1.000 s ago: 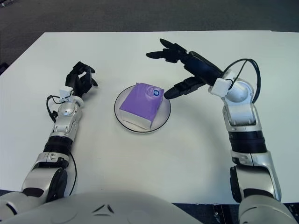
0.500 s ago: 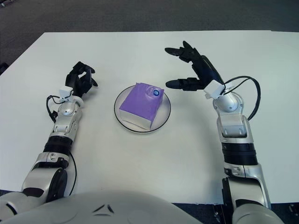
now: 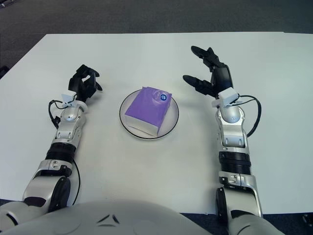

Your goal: Put the tissue paper into the plate.

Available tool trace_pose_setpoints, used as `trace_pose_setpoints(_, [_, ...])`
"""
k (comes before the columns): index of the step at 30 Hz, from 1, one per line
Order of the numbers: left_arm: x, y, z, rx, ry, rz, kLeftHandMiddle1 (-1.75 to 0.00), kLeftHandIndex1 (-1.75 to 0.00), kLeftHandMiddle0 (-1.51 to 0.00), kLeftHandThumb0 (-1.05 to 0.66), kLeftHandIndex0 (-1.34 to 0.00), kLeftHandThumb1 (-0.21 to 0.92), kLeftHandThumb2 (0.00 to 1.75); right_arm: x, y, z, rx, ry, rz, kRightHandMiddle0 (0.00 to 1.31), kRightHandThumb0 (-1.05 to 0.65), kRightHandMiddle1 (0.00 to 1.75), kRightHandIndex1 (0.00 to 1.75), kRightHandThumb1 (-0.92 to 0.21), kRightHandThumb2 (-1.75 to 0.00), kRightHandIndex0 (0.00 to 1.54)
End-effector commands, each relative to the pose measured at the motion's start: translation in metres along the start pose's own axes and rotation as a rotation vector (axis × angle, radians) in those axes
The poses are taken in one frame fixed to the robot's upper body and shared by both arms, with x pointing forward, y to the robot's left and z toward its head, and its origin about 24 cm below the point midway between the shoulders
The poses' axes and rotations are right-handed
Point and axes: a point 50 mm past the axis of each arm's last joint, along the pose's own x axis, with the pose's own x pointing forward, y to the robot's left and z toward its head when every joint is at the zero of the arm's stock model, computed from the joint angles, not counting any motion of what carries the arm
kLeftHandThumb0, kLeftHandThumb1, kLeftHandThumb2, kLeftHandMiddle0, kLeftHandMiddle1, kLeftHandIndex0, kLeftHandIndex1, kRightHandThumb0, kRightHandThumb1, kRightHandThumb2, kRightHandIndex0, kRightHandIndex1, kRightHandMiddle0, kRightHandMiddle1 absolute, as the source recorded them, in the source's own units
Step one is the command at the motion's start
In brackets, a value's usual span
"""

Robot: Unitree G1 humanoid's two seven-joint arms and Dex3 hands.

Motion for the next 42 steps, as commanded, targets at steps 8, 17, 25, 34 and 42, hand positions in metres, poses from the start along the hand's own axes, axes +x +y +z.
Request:
trace_pose_setpoints(8, [-0.033,0.004,-0.042,-0.003,0.166,0.023,-1.75,-1.75,-0.82,-0.35,-0.58,0.92,0.55,-0.02,0.007,-0.024,0.173,0.154,-0.217,0.34,-0.35,1.43,0.19,-0.92,-0.42,0.9])
trace_pose_setpoints(17, [-0.033,0.004,-0.04,-0.003,0.157,0.019,-1.75,-1.75,-0.82,-0.35,-0.57,0.92,0.55,-0.04,0.02,-0.04,0.221,0.219,-0.256,0.31,-0.04,1.58,1.16,-0.92,-0.31,0.54])
trace_pose_setpoints(25, [-0.033,0.003,-0.039,-0.005,0.15,0.017,-1.75,-1.75,-0.82,-0.35,-0.56,0.92,0.55,-0.053,0.026,-0.051,0.197,0.266,-0.206,0.32,-0.01,1.56,1.27,-0.92,-0.29,0.51])
trace_pose_setpoints(34, [-0.033,0.003,-0.038,-0.008,0.146,0.015,-1.75,-1.74,-0.83,-0.35,-0.56,0.92,0.56,-0.069,0.032,-0.061,0.169,0.348,-0.143,0.3,0.0,1.57,1.3,-0.92,-0.3,0.51])
trace_pose_setpoints(42, [-0.033,0.003,-0.037,-0.014,0.138,0.011,-1.75,-1.74,-0.83,-0.35,-0.56,0.92,0.56,-0.074,0.034,-0.063,0.136,0.413,-0.111,0.3,-0.01,1.52,1.33,-0.92,-0.3,0.53])
